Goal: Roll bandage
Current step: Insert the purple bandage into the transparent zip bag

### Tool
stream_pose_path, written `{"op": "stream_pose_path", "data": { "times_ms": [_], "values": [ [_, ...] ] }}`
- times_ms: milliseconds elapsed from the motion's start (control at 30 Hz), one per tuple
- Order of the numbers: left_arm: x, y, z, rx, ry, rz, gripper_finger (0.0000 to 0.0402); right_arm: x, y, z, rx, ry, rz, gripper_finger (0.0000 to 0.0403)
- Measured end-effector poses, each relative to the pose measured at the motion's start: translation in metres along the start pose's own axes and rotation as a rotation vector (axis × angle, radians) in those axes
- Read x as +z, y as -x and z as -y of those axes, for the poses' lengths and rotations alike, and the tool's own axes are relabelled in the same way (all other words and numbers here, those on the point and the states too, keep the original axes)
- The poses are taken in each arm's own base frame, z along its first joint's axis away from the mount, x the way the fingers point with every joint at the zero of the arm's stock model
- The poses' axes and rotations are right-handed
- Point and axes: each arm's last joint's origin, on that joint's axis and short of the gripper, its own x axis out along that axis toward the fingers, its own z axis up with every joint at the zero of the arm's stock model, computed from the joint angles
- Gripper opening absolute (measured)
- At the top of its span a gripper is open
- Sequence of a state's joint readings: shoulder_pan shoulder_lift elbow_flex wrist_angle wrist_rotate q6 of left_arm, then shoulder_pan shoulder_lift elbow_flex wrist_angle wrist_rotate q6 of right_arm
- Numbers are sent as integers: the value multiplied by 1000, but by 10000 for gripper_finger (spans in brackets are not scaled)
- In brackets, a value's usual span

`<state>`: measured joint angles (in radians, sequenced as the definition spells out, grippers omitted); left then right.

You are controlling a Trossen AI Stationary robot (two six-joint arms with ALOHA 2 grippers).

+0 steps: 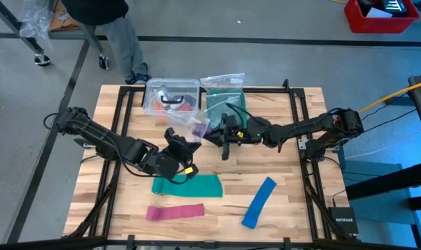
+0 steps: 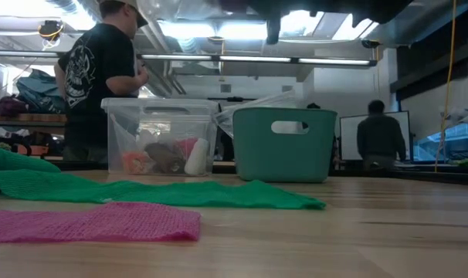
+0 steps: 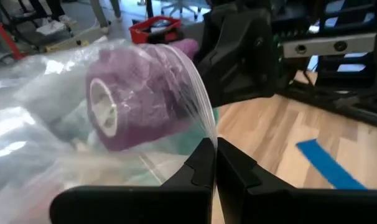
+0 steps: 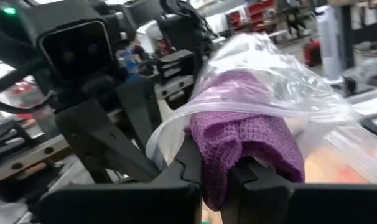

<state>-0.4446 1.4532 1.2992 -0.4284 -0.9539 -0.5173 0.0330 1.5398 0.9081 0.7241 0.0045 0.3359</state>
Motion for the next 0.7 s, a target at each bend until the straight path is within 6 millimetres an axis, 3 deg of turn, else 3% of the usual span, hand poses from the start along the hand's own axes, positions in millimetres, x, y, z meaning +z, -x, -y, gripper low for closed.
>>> {"op": "stream_pose_path", "data": {
  "times_ms": [300, 700],
  "values": [
    [10, -6, -1, 7, 68, 57, 0, 3, 0, -4, 102, -56, 5, 26],
    [15, -5, 0, -16, 107, 77, 0, 34, -10, -17, 211, 91, 66, 119]
  ]
}}
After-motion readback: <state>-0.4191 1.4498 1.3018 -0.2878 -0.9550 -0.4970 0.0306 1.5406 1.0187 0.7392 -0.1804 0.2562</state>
